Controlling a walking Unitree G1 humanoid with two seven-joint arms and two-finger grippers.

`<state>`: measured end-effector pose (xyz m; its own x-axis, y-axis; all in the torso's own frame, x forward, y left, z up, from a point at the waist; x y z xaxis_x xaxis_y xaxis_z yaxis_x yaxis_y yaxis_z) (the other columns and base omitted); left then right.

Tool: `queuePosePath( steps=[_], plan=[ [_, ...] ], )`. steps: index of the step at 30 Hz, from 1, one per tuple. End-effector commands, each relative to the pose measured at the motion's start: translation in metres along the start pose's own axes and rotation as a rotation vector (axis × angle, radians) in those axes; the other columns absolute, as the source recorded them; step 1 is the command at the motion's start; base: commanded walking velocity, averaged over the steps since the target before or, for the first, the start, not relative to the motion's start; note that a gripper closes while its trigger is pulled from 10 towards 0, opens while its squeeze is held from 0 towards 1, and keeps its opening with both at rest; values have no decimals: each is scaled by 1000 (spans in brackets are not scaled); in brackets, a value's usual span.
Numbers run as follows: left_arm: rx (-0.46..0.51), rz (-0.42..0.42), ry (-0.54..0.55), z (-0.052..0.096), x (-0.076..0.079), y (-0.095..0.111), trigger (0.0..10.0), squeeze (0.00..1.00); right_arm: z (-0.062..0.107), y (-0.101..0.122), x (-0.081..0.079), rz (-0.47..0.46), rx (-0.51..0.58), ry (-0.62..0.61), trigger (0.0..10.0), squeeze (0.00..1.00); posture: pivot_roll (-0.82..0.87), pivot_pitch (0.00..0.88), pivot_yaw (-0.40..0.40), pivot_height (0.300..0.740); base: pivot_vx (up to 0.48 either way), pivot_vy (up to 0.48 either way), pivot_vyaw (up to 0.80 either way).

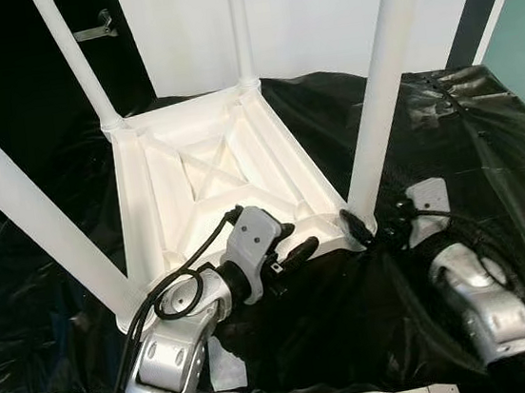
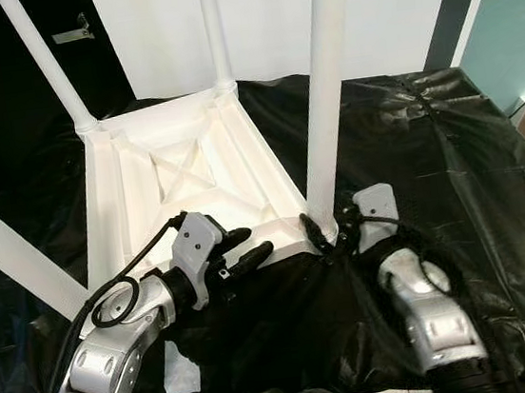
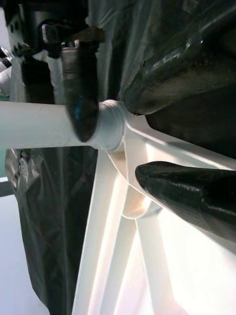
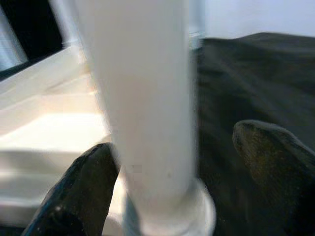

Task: Building children table

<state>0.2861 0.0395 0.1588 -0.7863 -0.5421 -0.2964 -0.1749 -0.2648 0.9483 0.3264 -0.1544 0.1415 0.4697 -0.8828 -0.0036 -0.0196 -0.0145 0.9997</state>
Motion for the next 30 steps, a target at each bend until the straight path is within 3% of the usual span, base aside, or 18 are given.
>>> queuePosePath(
  steps=[1,5,6,12,13,14,15,16,25,30],
  plan=[
    [0,-7,-11,-2,1,0,10000,0,-5,-1,-6,5,-19,87,10000,0,-71,0,28,740,0,0,0],
    [0,-10,-12,-2,0,0,10000,0,-12,0,-7,30,-40,156,10000,0,-68,0,29,740,0,0,0],
    [-1,-14,-7,-1,-1,0,10000,0,-21,0,-7,53,-70,228,10000,0,-61,0,26,740,0,0,0],
    [0,-17,9,-1,-4,1,10000,0,-33,-3,-4,75,-112,284,10000,0,-46,0,14,740,0,0,0],
    [1,-18,16,0,-4,2,10000,0,-35,-6,-5,76,-131,305,4118,0,-41,0,9,740,0,0,0],
    [1,-18,16,0,-4,2,10000,0,-35,-6,-5,76,-131,305,4118,0,-41,0,9,740,0,0,0],
    [1,-17,22,0,-5,2,10000,0,-36,-9,-4,79,-145,321,431,0,-34,0,1,740,0,0,0],
    [1,-16,29,0,-5,2,10000,0,-36,-10,-4,73,-151,335,0,0,-33,0,-2,740,0,0,0],
    [0,-4,46,1,-4,2,10000,0,-34,-13,5,49,-152,256,0,0,-37,1,-13,740,0,0,0],
    [5,2,40,0,-3,3,10000,0,-34,-15,4,0,-94,66,0,0,-52,7,-4,740,0,0,0]
  ],
)
Point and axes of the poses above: a point about 5 cm out from each wrist's last joint towards the gripper, its own z axis pointing back from the gripper into the wrist, its own y axis along the axis of the wrist's last joint, x = y × z, the point moved 4 cm from there along -z, pointing out of the wrist towards the gripper, and after that the axes turned 9 degrees about -z, right-handed, at the moved point
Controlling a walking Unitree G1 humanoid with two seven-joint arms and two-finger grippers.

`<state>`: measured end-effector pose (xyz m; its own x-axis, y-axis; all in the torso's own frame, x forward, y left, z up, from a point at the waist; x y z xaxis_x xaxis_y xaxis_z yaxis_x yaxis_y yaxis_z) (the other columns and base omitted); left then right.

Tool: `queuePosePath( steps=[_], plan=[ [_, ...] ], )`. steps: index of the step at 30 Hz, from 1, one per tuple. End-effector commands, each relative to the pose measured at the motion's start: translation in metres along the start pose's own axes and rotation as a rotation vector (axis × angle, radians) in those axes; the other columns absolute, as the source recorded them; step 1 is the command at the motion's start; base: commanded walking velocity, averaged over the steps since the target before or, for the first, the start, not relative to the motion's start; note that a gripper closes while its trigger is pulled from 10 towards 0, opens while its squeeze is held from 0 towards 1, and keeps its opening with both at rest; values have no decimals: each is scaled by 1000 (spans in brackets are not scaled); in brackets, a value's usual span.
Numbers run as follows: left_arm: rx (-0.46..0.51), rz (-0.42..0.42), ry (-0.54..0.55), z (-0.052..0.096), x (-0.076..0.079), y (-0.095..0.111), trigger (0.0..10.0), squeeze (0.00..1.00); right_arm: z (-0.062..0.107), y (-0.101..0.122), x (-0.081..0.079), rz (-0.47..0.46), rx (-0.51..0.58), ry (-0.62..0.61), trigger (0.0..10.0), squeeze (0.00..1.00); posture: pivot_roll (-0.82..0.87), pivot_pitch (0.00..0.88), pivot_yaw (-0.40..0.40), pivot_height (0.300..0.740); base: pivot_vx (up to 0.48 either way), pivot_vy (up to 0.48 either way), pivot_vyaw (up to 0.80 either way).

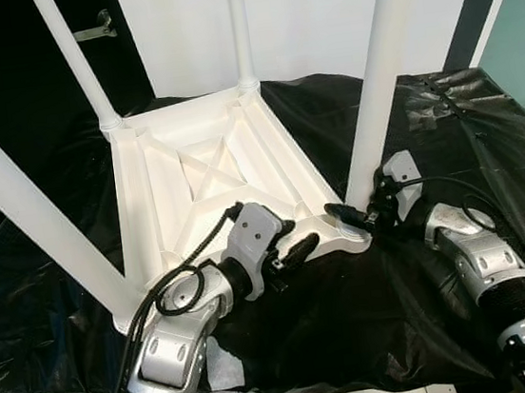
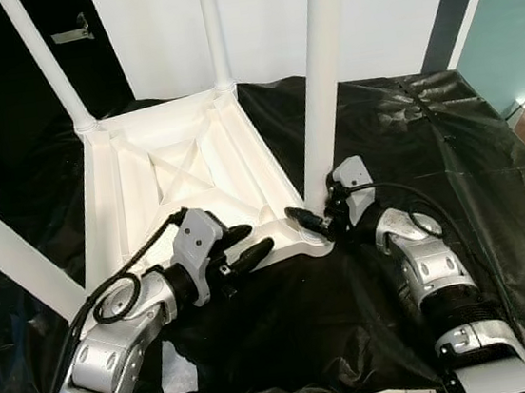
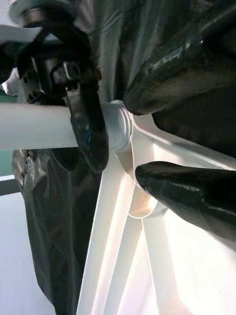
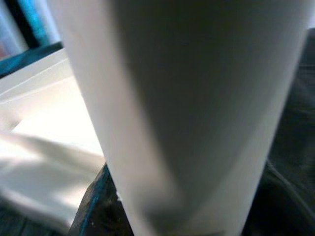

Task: Building children table

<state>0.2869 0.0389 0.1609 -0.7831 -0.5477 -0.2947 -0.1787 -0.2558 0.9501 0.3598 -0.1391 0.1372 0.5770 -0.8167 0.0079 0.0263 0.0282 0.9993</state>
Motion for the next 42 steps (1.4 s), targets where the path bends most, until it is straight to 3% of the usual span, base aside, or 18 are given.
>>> queuePosePath(
  steps=[1,15,17,28,29,30,36,37,38,42],
  plan=[
    [-5,-1,34,1,-2,1,10000,0,2,-10,2,-16,-32,-59,0,0,-52,7,-4,740,0,0,0],
    [-10,0,6,2,0,0,10000,0,3,-25,-18,-114,31,-484,0,0,-53,13,17,740,0,0,0],
    [-12,-1,3,3,0,-1,10000,0,0,-23,-23,-188,55,-603,0,0,-54,5,18,740,0,0,0],
    [-9,-8,-9,-1,1,0,10000,0,2,-19,-28,-183,57,-616,0,0,-56,0,19,740,0,0,0],
    [-9,-8,-9,-1,1,0,10000,0,2,-19,-29,-185,60,-616,3922,0,-56,0,21,740,0,0,0],
    [-9,-9,-12,-1,2,0,10000,0,2,-18,-28,-185,65,-614,10000,0,-55,0,22,740,0,0,0],
    [-9,-10,-18,-1,3,0,10000,0,3,-12,-27,-189,89,-604,10000,0,-55,0,26,740,0,0,0],
    [-9,-10,-19,-1,3,0,10000,0,4,-10,-28,-185,96,-594,10000,165,-55,0,26,740,0,0,0],
    [-9,-10,-20,0,3,0,10000,0,4,-8,-29,-187,105,-579,10000,1000,-56,0,26,740,0,0,0],
    [-10,-11,-22,0,3,-1,10000,0,6,-4,-31,-182,129,-538,10000,1000,-57,0,25,740,0,0,0]
  ],
)
Point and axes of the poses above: a point about 5 cm out from each wrist's last joint towards the gripper, its own z axis pointing back from the gripper into the wrist, its own y axis along the axis of the wrist's last joint, x = y × z, the point moved 4 cm from there along -z, pointing out of the wrist towards the gripper, and after that the axes turned 9 degrees about -z, right-handed, at the moved point
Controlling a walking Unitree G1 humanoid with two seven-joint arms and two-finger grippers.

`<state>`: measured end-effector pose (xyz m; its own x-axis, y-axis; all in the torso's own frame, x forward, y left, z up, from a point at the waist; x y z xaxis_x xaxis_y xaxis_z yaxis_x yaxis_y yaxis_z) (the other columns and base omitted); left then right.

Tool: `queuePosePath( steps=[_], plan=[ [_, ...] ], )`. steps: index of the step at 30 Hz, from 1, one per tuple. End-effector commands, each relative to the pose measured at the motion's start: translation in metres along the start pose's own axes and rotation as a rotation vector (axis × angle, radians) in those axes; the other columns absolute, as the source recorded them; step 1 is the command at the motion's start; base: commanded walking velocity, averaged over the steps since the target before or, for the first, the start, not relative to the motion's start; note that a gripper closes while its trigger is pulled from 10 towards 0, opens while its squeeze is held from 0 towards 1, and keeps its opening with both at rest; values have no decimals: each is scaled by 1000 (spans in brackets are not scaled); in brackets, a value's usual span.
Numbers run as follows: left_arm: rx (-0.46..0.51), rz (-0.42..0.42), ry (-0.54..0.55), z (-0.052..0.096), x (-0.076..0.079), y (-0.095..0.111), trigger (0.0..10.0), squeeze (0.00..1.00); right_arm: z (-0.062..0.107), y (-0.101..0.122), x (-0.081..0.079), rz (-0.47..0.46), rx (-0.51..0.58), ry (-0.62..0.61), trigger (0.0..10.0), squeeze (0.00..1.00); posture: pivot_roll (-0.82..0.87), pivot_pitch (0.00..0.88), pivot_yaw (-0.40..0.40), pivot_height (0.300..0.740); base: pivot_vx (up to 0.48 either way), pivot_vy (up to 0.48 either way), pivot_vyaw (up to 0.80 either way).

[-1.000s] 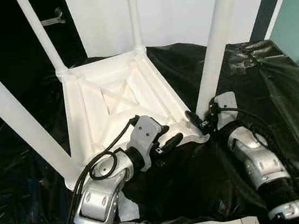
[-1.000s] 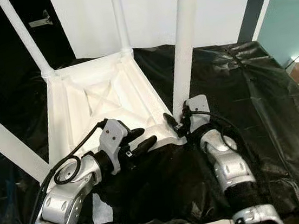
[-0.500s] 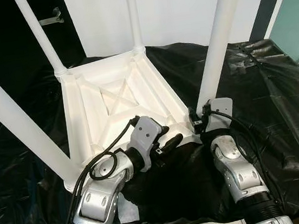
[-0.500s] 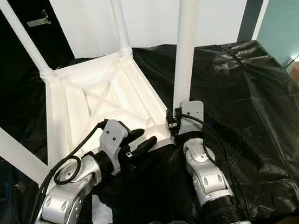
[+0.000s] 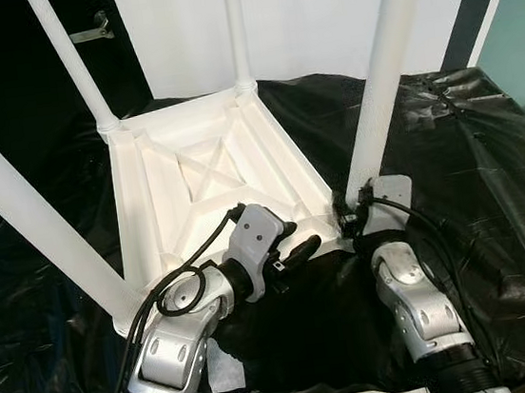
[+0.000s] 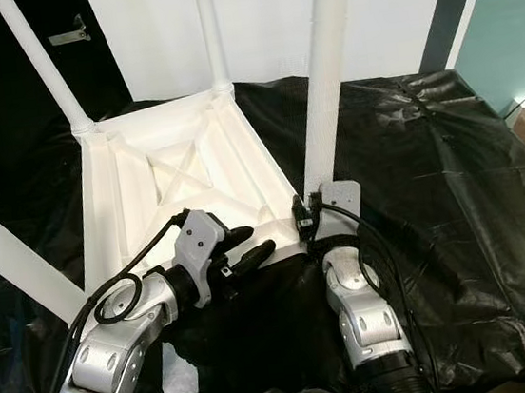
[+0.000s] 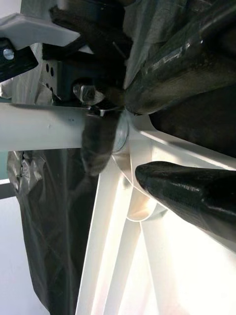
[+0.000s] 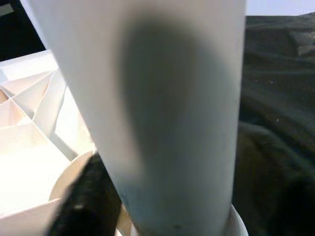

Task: Building children table

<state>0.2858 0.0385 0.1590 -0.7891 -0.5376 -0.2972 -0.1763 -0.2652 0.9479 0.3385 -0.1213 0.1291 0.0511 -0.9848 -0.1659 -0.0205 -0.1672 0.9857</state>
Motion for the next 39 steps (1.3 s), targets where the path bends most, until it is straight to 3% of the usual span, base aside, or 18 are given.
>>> queuePosePath(
  steps=[1,8,9,14,20,29,30,31,32,33,34,39],
  plan=[
    [-1,-7,-10,0,1,1,10000,0,3,6,-4,-13,27,57,10000,1000,-56,0,24,740,0,0,0],
    [-2,-6,-4,1,1,1,10000,0,12,18,10,17,29,278,10000,1000,-58,0,20,740,0,0,0],
    [-2,-5,-2,1,0,1,10000,0,12,20,14,37,17,333,10000,0,-58,0,20,740,0,0,0],
    [-3,-5,2,2,-1,1,10000,0,13,26,17,66,-12,456,10000,0,-59,2,22,740,0,0,0],
    [-2,-7,9,1,-4,2,10000,0,2,25,23,171,-102,622,10000,0,-53,4,19,740,0,0,0],
    [-1,-16,23,2,-8,3,10000,0,-16,15,4,216,-196,792,10000,0,-38,0,20,740,0,0,0],
    [-2,-16,24,2,-8,3,10000,0,-19,15,0,221,-199,806,7686,0,-30,0,15,740,0,0,0],
    [-2,-16,24,2,-8,3,10000,0,-19,15,0,221,-199,806,7686,0,-30,0,15,740,0,0,0],
    [-2,-17,26,2,-8,3,10000,0,-21,14,-3,224,-200,818,1725,0,-27,0,14,740,0,0,0],
    [-2,-17,26,2,-8,3,10000,0,-21,14,-3,224,-200,818,1725,0,-27,0,14,740,0,0,0],
    [-3,-18,29,2,-8,4,10000,0,-22,14,-4,224,-200,828,0,0,-24,0,11,740,0,0,0],
    [-5,-17,41,4,-9,3,10000,0,-20,11,-1,206,-207,832,0,0,-22,0,4,740,0,0,0]
  ],
)
Point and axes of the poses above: a point about 5 cm out from each wrist's last joint towards the gripper, its own z axis pointing back from the gripper into the wrist, its own y axis along the axis of the wrist's last joint, x = y × z, the point moved 4 cm from there along -z, pointing out of the wrist towards the gripper, and after that the axes turned 9 degrees about -z, right-handed, at the moved point
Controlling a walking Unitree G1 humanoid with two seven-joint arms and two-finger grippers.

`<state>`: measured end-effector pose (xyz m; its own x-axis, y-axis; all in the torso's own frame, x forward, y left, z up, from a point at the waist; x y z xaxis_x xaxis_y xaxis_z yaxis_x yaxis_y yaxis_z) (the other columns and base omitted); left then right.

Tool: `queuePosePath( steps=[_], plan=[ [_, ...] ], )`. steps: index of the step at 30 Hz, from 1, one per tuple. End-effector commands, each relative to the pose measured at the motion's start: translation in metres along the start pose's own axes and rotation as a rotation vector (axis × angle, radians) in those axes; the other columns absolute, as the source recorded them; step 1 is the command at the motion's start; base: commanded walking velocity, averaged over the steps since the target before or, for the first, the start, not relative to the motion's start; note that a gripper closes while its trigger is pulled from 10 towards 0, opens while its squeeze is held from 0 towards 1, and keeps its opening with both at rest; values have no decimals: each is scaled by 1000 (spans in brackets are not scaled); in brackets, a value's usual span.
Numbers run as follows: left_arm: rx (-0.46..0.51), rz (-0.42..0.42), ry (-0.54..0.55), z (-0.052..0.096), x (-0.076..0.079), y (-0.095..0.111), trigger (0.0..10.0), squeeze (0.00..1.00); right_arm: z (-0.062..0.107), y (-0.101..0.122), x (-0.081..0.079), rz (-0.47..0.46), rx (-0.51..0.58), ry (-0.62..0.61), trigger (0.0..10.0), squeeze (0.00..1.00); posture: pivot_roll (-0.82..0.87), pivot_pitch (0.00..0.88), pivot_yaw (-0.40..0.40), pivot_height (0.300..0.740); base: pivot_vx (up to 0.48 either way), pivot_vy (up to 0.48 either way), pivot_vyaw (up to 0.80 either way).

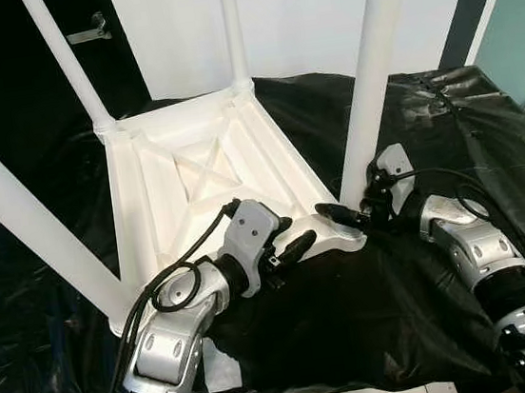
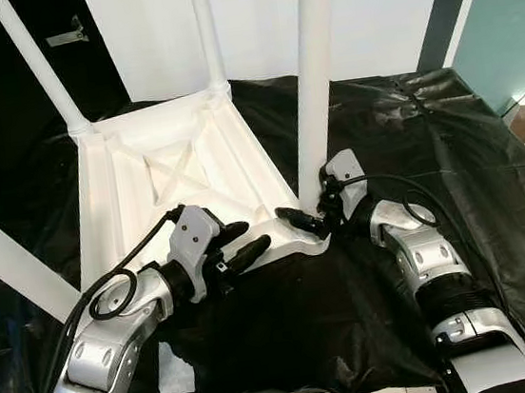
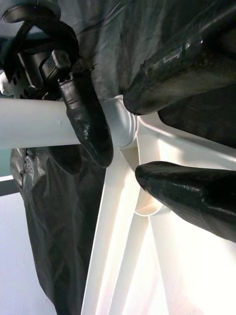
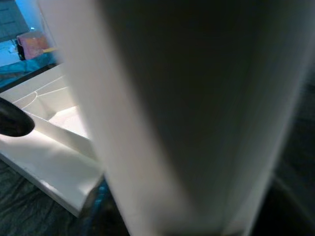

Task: Building children table

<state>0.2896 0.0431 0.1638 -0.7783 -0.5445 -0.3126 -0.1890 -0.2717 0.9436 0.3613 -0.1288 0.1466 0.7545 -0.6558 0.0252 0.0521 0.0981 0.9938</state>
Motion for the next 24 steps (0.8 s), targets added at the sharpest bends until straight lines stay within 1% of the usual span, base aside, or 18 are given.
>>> queuePosePath(
  steps=[1,3,4,5,7,8,10,11,13,14,15,16,19,20,21,23,24],
  plan=[
    [-8,0,28,3,-2,0,10000,0,-1,-9,-6,-12,-17,18,0,0,-27,2,5,740,0,0,0],
    [-7,0,28,3,-1,0,10000,0,0,-10,-4,-11,-16,9,0,0,-27,2,5,740,0,0,0],
    [-6,2,25,2,0,0,10000,0,3,-13,-1,-8,-16,-42,0,0,-36,6,10,740,0,0,0],
    [-6,2,24,2,0,0,10000,0,4,-14,0,-5,-16,-63,0,0,-36,6,10,740,0,0,0],
    [-6,2,24,2,0,0,10000,0,4,-14,0,-5,-16,-63,0,0,-36,6,10,740,0,0,0],
    [-5,3,21,2,0,0,10000,0,5,-14,1,-21,-2,-91,0,0,-40,9,11,740,0,0,0],
    [-6,4,15,1,1,-1,10000,0,8,-16,5,-53,18,-185,0,0,-45,11,14,740,0,0,0],
    [-10,5,13,1,1,-3,10000,0,9,-17,4,-72,40,-243,0,0,-48,13,15,740,0,0,0],
    [-14,6,11,2,2,-4,10000,0,10,-18,1,-88,64,-294,0,0,-49,14,15,740,0,0,0],
    [-15,7,11,2,2,-4,10000,0,9,-18,-1,-113,86,-350,0,0,-48,15,15,740,0,0,0],
    [-15,7,11,2,2,-4,10000,0,9,-18,-1,-113,86,-350,0,0,-48,15,15,740,0,0,0],
    [-14,7,10,2,3,-4,10000,0,8,-18,-2,-130,98,-386,0,0,-47,15,15,740,0,0,0],
    [-13,11,9,1,4,-4,10000,0,6,-18,-5,-155,141,-562,0,0,-46,16,18,740,0,0,0],
    [-13,11,9,1,4,-4,10000,0,6,-18,-5,-155,141,-562,0,0,-46,16,18,740,0,0,0],
    [-13,14,5,1,5,-4,10000,0,6,-19,-5,-183,155,-668,0,0,-50,16,20,740,0,0,0],
    [-13,14,-2,1,6,-4,10000,0,7,-22,-7,-221,162,-810,0,0,-51,13,21,740,0,0,0],
    [-13,14,-2,1,6,-4,10000,0,7,-22,-7,-221,162,-810,0,0,-51,13,21,740,0,0,0]
  ],
)
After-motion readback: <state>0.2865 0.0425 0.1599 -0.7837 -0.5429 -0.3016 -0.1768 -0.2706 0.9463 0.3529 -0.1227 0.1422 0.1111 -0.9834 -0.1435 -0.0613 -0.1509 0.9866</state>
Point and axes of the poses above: a point about 5 cm out from each wrist's last joint towards the gripper, its own z axis pointing back from the gripper into the wrist, its own y axis along the axis of the wrist's last joint, x = y × z, the point moved 4 cm from there along -z, pointing out of the wrist towards the gripper, and after that the axes turned 9 degrees about -z, right-handed, at the moved point
